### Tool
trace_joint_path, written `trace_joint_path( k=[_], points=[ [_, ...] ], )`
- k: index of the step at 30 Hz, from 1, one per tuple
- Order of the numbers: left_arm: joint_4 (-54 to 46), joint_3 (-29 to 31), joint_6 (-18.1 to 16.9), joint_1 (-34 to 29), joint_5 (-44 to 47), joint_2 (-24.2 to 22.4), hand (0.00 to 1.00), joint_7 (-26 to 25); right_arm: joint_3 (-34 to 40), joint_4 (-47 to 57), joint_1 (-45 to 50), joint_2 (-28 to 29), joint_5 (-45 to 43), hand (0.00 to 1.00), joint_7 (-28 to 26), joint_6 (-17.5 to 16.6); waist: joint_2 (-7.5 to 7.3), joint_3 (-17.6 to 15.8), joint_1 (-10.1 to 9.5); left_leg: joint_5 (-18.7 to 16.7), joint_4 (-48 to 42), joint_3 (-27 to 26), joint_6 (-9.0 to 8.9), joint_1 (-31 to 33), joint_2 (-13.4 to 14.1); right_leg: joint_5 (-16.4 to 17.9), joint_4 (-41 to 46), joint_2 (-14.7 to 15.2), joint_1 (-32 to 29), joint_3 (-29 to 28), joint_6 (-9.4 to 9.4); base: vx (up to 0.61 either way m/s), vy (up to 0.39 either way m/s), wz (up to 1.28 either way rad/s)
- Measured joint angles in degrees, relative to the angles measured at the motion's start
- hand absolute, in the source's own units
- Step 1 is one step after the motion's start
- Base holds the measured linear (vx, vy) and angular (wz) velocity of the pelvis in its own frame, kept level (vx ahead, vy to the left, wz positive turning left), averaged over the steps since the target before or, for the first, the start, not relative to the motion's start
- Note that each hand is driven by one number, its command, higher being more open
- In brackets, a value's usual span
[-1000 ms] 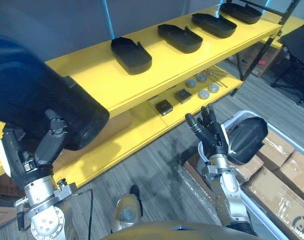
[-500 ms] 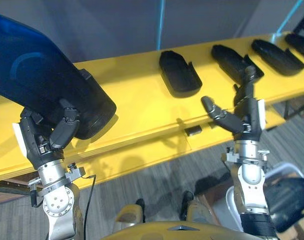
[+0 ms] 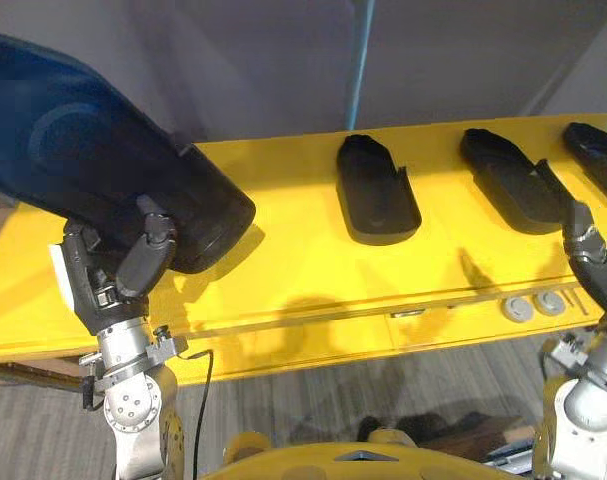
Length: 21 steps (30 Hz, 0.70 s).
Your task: Walk over and take three plastic housings, then place them on the shelf
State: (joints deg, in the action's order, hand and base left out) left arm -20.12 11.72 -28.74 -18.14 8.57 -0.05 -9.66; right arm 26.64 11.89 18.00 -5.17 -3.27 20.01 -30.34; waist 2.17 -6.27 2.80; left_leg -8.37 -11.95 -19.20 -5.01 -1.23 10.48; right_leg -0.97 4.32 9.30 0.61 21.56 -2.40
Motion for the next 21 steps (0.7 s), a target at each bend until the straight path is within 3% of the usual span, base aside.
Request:
trace_joint_path(
  k=[3, 7, 10, 14, 18, 21],
  points=[
    [-0.2, -0.2, -0.1, -0.1, -0.6, 0.1, 0.00, -0.8, -1.9, -1.1, 4.5, 4.5, -2.1, 1.00, -2.0, 1.4, 0.38, 0.2, 0.79, 0.4, 3.5, -2.1, 0.10, -2.6, -1.5, -0.4, -0.9, 0.6, 0.0, -1.8, -0.70, 0.03, 0.088, -0.33],
    [-0.3, -0.1, 0.9, -0.4, -5.0, 1.8, 0.00, -0.9, -3.6, -7.4, 8.7, 8.4, -1.6, 1.00, -0.5, 3.9, 0.44, 0.2, 1.43, 0.5, 5.2, -4.5, 0.15, -4.8, -2.2, -0.5, -1.3, 0.8, 0.2, -4.0, -1.20, -0.02, 0.050, -0.29],
    [-0.7, 0.3, 3.9, -0.4, -6.7, 5.4, 0.00, 0.5, -3.3, -14.5, 9.9, 8.7, -1.6, 1.00, -1.3, 8.3, 0.77, 0.6, 2.37, 0.9, 6.3, -5.6, 0.14, -5.5, -2.5, -0.4, -1.4, 0.9, 0.3, -4.6, -2.17, -0.05, 0.005, -0.11],
    [-1.0, 0.6, 8.1, -0.3, -6.7, 10.2, 0.00, 6.5, 0.1, -25.5, 10.1, 8.5, -1.7, 1.00, -1.7, 13.6, 1.96, 1.4, 2.18, 1.9, 8.1, -5.8, -0.14, -6.1, -2.5, -0.5, -1.4, 0.6, 0.2, -4.6, -2.27, 0.00, 0.000, 0.00],
    [-1.0, 1.6, 14.8, 0.9, -6.2, 15.0, 0.00, 11.4, 2.6, -34.2, 9.1, 6.1, -4.4, 1.00, -9.3, 17.4, 3.23, 2.2, 2.20, 2.2, 8.4, -5.7, -0.22, -6.1, -2.5, -0.6, -1.4, 0.5, 0.3, -4.5, -2.42, 0.00, 0.000, 0.00],
    [-0.2, 2.6, 18.9, 3.9, -6.1, 17.7, 0.00, 13.5, 2.0, -39.7, 7.9, 4.1, -4.1, 1.00, -18.2, 20.3, 3.04, 2.2, 2.13, 3.1, 9.4, -5.0, -0.18, -6.1, -2.9, -0.8, -1.5, 0.5, 0.3, -4.2, -2.61, -0.04, -0.009, 0.09]
  ],
)
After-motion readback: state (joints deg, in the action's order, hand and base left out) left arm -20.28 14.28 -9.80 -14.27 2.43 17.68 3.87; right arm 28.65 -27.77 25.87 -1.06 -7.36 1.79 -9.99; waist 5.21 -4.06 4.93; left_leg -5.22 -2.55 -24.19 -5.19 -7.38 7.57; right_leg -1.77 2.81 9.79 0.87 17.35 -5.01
